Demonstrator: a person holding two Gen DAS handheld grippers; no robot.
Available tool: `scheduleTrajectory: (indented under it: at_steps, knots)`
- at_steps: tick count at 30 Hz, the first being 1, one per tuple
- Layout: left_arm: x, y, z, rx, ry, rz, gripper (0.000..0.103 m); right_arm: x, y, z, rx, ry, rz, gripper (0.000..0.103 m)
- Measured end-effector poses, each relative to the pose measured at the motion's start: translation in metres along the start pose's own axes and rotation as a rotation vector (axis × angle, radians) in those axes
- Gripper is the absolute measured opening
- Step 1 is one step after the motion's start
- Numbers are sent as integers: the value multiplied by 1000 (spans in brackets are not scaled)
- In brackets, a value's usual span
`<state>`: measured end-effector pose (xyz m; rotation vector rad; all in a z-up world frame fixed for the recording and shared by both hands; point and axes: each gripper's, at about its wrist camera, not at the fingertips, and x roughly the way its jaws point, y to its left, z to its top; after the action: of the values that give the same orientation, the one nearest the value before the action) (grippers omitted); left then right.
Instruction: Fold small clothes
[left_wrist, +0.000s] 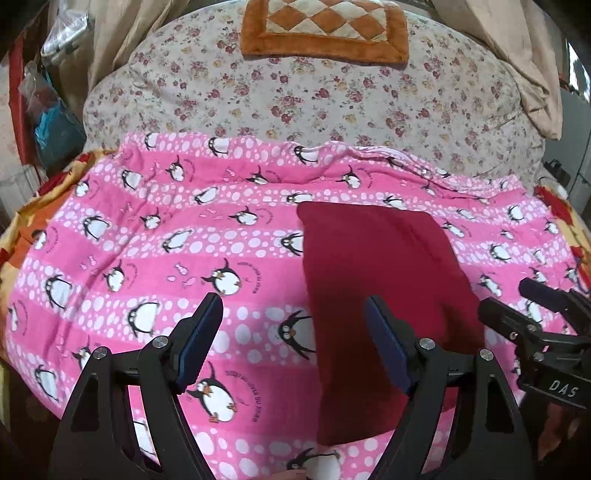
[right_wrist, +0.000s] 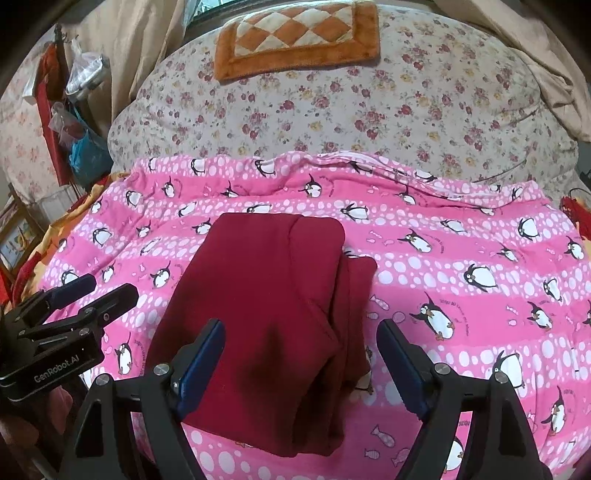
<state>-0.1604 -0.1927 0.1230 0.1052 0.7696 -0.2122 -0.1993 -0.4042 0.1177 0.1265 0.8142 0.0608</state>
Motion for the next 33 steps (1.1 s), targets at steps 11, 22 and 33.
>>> scheduleTrajectory:
  at_steps: [11,22,33]
  knots:
    - [0,-7,-2,55,-6,25,79,5,2,-2,5,21,6,82]
    - [0,-4,-2,40,-4,44,79,10,11,-6,-8,36,15,82]
    - [2,-2,-2,27,4,28,79,12,15,-6,-21,39,6,82]
